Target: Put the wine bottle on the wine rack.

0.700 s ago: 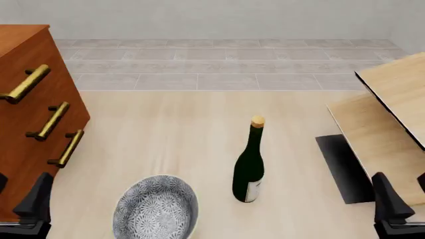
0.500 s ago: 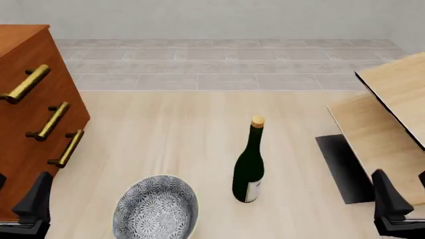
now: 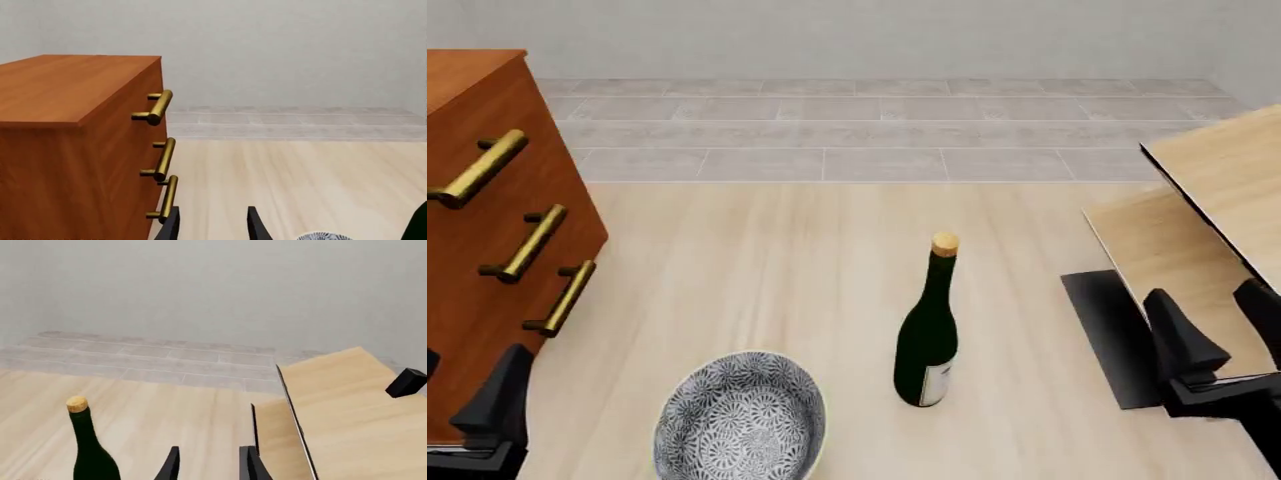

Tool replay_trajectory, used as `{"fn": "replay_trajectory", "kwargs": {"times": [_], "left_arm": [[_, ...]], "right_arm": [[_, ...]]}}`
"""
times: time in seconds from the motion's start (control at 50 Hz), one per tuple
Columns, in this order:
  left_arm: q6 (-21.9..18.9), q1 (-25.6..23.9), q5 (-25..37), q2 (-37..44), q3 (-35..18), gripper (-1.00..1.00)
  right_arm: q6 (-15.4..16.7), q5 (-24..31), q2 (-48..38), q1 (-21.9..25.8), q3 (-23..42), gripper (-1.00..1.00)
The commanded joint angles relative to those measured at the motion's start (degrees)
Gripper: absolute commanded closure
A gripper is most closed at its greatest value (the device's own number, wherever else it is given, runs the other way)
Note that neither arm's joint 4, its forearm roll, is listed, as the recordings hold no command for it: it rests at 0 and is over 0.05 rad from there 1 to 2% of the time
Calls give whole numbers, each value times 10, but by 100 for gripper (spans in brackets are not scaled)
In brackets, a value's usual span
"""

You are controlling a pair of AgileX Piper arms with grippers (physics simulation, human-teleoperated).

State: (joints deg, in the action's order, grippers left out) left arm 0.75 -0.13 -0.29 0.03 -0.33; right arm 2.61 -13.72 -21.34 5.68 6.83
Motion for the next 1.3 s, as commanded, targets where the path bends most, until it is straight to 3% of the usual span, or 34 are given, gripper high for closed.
{"fn": "replay_trajectory", "kwargs": {"times": [0.02,0.38,1.08,1.3], "left_arm": [[2,-2,-2,0,2,-100],[-4,-6,1,0,3,-100],[-11,0,11,0,3,-100],[-13,0,12,0,3,-100]], "right_arm": [[0,-35,-90,53,43,-100],[-6,-3,-101,131,85,-100],[-16,-37,-188,263,103,-100],[-22,-52,-215,279,108,-100]]}}
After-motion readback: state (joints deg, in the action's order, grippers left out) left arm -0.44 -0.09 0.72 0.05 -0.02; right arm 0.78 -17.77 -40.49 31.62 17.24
